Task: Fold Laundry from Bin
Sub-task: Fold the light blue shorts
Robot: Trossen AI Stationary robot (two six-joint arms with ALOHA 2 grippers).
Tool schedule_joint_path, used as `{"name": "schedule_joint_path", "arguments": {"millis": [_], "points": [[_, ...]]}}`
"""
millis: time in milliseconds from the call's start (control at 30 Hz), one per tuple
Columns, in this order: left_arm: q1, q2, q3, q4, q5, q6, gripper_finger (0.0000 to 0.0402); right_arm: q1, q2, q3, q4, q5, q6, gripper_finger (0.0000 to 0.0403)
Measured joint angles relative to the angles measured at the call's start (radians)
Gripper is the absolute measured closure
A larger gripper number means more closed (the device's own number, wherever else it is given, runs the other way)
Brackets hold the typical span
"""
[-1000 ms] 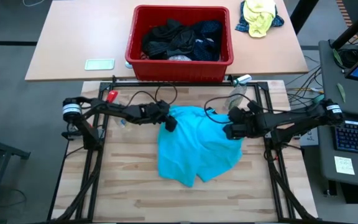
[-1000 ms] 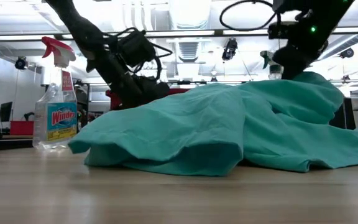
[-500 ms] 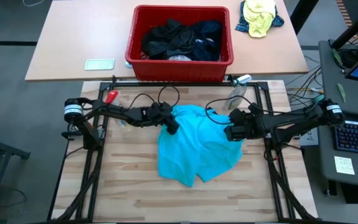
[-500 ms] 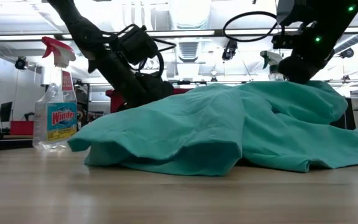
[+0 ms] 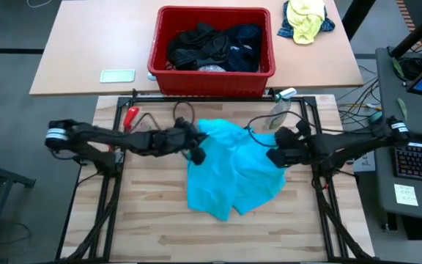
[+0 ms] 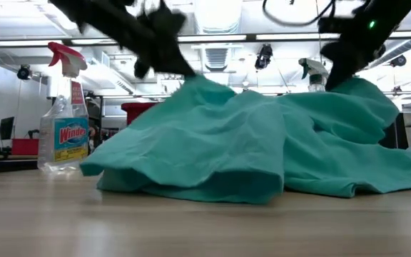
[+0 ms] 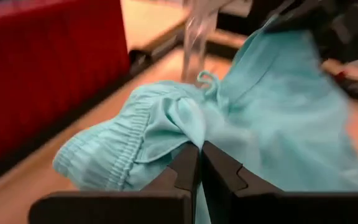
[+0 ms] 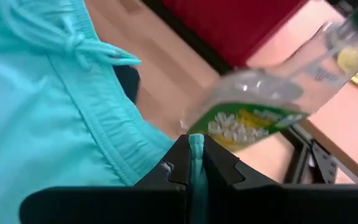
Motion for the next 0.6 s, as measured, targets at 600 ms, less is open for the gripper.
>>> {"name": "schedule_joint_path", "arguments": {"millis": [600], "points": [[-0.459, -0.223, 0.098, 0.064, -0.174, 0.338, 0.0402, 0.306, -0.399, 0.100, 0.344, -0.184, -0.402, 0.0390]]}}
